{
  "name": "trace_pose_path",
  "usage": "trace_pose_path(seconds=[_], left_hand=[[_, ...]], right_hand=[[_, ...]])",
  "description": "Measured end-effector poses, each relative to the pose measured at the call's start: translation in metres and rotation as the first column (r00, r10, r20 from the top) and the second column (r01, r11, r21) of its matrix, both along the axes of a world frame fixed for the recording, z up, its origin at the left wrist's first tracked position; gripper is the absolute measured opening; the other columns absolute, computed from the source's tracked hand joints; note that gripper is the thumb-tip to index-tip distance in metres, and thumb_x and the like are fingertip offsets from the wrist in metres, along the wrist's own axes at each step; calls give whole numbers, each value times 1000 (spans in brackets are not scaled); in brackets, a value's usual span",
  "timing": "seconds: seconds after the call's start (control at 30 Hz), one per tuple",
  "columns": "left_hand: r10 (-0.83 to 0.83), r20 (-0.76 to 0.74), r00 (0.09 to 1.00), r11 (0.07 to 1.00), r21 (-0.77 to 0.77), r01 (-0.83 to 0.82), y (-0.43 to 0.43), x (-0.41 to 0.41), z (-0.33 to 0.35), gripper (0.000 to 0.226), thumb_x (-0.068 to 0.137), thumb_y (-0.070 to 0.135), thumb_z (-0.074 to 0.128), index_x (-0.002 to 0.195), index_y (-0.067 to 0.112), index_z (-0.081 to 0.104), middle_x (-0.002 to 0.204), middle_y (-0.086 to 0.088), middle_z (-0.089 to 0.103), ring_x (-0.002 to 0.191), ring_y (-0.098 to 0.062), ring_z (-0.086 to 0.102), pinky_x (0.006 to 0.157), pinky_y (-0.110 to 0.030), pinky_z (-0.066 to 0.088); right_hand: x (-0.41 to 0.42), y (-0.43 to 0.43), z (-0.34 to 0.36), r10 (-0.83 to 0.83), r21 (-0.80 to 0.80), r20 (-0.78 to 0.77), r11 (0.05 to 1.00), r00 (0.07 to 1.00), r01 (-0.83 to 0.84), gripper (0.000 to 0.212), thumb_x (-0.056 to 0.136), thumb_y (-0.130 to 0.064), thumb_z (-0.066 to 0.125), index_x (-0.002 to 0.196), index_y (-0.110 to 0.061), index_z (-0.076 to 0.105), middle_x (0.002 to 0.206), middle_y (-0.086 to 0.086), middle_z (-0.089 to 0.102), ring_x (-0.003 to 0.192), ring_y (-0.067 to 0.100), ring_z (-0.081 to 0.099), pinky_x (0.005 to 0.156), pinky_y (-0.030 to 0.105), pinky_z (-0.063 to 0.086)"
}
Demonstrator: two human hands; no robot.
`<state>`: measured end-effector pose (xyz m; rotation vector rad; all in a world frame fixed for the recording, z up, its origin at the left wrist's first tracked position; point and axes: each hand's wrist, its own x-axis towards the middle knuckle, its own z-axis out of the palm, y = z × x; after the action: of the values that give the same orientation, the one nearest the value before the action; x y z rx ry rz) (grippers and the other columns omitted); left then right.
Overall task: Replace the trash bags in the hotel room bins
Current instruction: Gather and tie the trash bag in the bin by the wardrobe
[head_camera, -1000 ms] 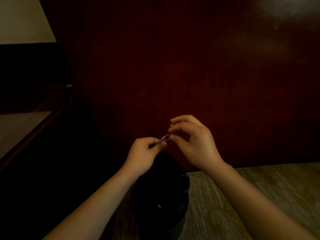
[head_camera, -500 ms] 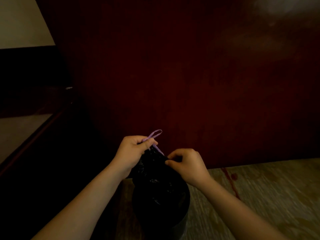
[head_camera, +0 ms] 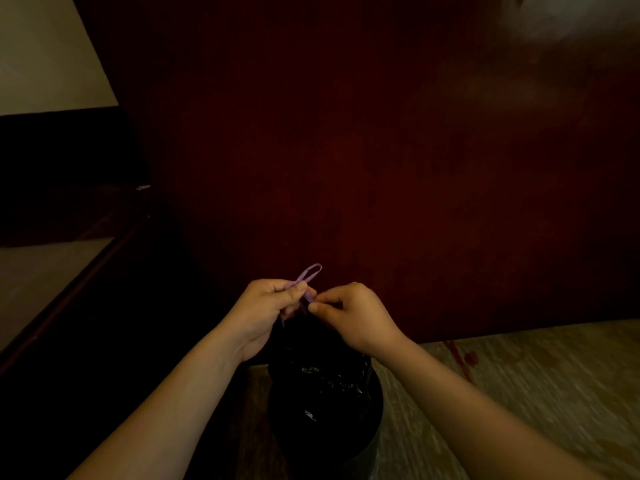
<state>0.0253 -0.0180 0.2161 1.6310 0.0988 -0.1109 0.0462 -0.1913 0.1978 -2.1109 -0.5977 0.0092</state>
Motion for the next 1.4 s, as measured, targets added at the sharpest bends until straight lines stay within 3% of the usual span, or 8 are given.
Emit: trace_pose_path(seconds=[0.23,0.4,0.63,0.77,0.87,0.93,1.1,1.4], left_hand=[[-23,-43,999,997,-73,20,11,2,-5,29,99,22,51,98,5,75,56,4,43,53,-9,37,63,-24,37],[-64,-78,995,976,-212,46,12,1,-7,28,98,16,49,111,1,69,62,3,43,54,-10,36,65,-30,36],[-39,-59,997,969,241,52,15,4,-6,62,67,8,65,126,18,51,83,0,50,76,-16,54,82,-39,47],[-184,-11,983,925,335,177,5,5,-11,64,75,27,82,129,15,49,126,1,60,112,-15,62,95,-34,51],[-268,69,961,890,400,219,1,3,-10,22,85,34,73,99,18,68,91,-12,70,79,-35,65,70,-51,51],[-276,52,960,881,412,231,2,4,-9,23,95,29,60,74,21,65,62,-8,52,51,-26,43,49,-40,32],[-225,38,974,887,422,188,1,4,-3,38,101,34,48,65,20,50,61,1,44,56,-16,41,58,-33,34],[-215,-45,976,923,317,218,2,2,-1,36,100,33,50,71,14,58,61,-3,57,54,-9,47,58,-24,39]], right_hand=[[2,5,-2,-62,122,-67,990,996,70,7,86,-30,74,89,-26,79,90,-9,68,83,5,66,79,33,56],[1,3,1,-129,110,-51,985,990,134,5,85,-32,75,80,-34,76,85,-10,70,77,4,66,71,30,55],[3,-2,7,-164,85,-12,983,986,164,5,87,-30,73,82,-30,75,84,-10,70,75,3,65,65,23,50],[-3,4,14,-70,19,133,998,989,68,5,86,-28,72,85,-32,76,86,-9,63,78,2,60,65,15,41],[-2,6,23,-45,32,108,999,993,42,4,85,-31,73,86,-30,77,85,-8,63,78,4,59,65,19,43],[1,5,25,-48,-28,161,998,986,53,5,83,-33,75,87,-31,77,88,-8,59,80,4,57,66,21,42],[7,-3,26,-1,-40,106,999,994,5,30,84,-29,76,114,-30,70,107,-8,61,91,6,60,80,21,49],[0,-4,15,-99,-117,135,986,986,115,7,88,-28,69,89,-30,75,80,-13,70,67,0,62,58,16,45]])
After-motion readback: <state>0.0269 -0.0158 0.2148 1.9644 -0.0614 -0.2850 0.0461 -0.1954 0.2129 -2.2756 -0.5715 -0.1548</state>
